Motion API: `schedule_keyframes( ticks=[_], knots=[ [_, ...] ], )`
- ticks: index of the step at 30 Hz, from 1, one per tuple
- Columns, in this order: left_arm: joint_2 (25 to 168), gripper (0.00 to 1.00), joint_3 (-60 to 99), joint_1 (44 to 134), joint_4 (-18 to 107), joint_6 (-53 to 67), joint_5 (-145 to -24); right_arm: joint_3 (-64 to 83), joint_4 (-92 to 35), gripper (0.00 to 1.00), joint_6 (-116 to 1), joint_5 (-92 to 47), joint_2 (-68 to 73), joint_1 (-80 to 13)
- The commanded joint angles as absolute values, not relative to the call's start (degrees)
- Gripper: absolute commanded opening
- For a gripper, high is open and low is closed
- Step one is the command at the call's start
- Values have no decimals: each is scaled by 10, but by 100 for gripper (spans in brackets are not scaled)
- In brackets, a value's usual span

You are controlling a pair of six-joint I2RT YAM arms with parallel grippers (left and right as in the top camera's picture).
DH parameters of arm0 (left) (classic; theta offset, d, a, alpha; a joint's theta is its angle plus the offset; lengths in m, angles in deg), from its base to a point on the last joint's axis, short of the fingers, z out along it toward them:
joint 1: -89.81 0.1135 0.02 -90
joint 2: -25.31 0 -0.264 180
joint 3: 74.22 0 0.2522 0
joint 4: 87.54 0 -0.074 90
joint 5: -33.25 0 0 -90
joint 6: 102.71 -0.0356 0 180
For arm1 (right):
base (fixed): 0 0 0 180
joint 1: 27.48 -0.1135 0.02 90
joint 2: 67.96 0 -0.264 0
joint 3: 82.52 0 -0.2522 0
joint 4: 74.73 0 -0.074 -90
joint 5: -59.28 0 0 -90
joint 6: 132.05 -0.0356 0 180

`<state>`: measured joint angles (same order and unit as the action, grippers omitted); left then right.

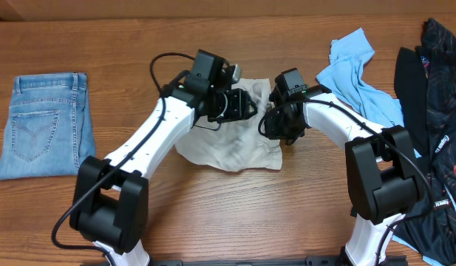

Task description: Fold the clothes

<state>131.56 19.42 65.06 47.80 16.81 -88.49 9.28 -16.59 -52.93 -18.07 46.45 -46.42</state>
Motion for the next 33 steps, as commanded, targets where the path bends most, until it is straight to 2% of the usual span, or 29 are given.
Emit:
schedule_keyframes(
  ticks=[1,6,14,18,24,29,33],
  knots=[
    [1320,73,211,647,517,143,-945,110,-172,26,-525,-191,472,-467],
    [1294,73,211,666,539,103,-919,110,-171,26,-525,-193,472,-467],
    [1282,57,211,728,501,26,-730,61,-92,27,-573,-280,432,-438],
    [1297,54,211,753,508,8,-657,9,-55,29,-573,-289,360,-422],
    [1336,53,211,768,532,-10,-651,-19,-21,29,-501,-165,285,-436],
    [1372,54,211,768,521,-12,-651,-8,8,29,-439,-67,306,-465],
    [1396,57,211,768,485,-25,-648,11,6,29,-429,-62,342,-484]
  ],
)
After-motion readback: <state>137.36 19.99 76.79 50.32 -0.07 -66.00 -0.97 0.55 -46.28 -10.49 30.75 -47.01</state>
